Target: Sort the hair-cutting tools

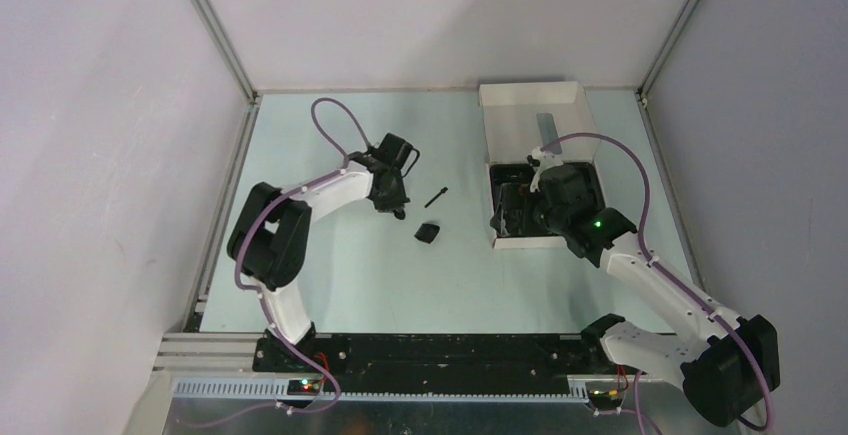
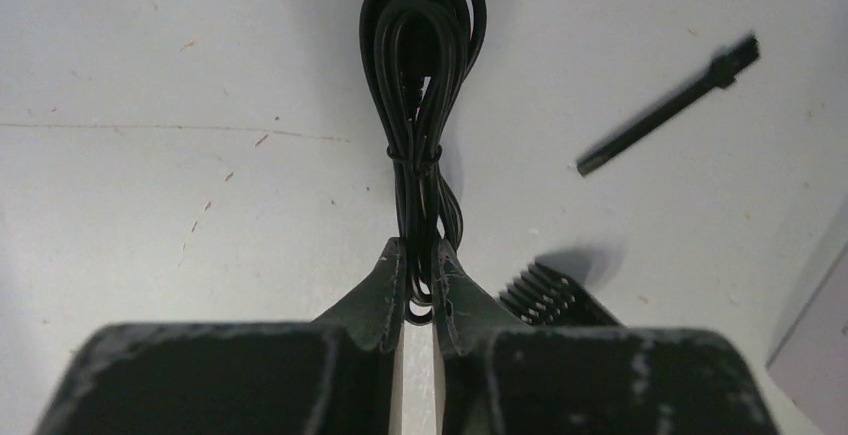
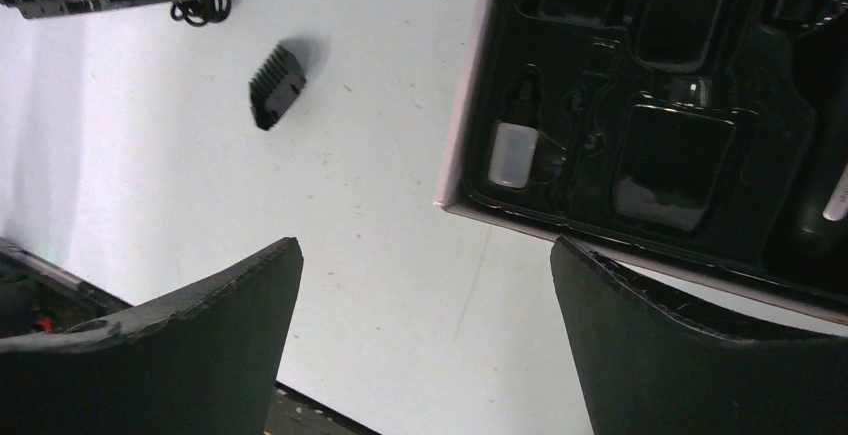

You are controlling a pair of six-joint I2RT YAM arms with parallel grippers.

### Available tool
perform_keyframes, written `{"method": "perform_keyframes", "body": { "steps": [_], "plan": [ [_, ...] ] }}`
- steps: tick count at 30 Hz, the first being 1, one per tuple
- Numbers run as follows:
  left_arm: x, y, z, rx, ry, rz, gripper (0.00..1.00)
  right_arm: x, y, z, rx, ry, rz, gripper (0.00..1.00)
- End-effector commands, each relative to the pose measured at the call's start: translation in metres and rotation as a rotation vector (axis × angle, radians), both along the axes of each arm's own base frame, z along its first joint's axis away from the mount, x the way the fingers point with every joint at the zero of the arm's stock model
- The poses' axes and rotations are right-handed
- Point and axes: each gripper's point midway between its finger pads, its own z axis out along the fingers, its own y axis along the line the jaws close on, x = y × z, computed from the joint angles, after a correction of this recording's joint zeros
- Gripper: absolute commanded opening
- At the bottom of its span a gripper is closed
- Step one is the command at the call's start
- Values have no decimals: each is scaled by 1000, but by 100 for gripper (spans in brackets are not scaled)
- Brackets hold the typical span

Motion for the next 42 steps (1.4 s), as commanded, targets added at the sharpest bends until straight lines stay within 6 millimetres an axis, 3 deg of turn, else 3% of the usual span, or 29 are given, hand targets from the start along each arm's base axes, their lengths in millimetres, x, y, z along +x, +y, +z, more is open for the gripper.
{"method": "perform_keyframes", "body": {
  "steps": [1,13,22,30,36,38,41,42],
  "plan": [
    [4,-11,41,-56,-127,-100,9,7,16,23,125,-47,-6,99],
    [-14,-56,129,-253,-362,-330,5,41,62,79,383,-148,28,98],
    [-51,-95,179,-386,-493,-521,6,63,92,112,499,-200,92,93],
    [-71,-116,190,-433,-509,-622,6,71,108,117,579,-194,128,90],
    [-78,-126,191,-437,-514,-666,6,73,111,112,587,-174,132,80],
    [-80,-127,189,-433,-512,-676,7,72,110,111,585,-170,133,73],
    [-80,-126,187,-418,-512,-680,8,72,109,109,584,-160,133,53],
    [-79,-125,186,-410,-513,-675,10,72,109,108,582,-156,133,43]
  ]
}}
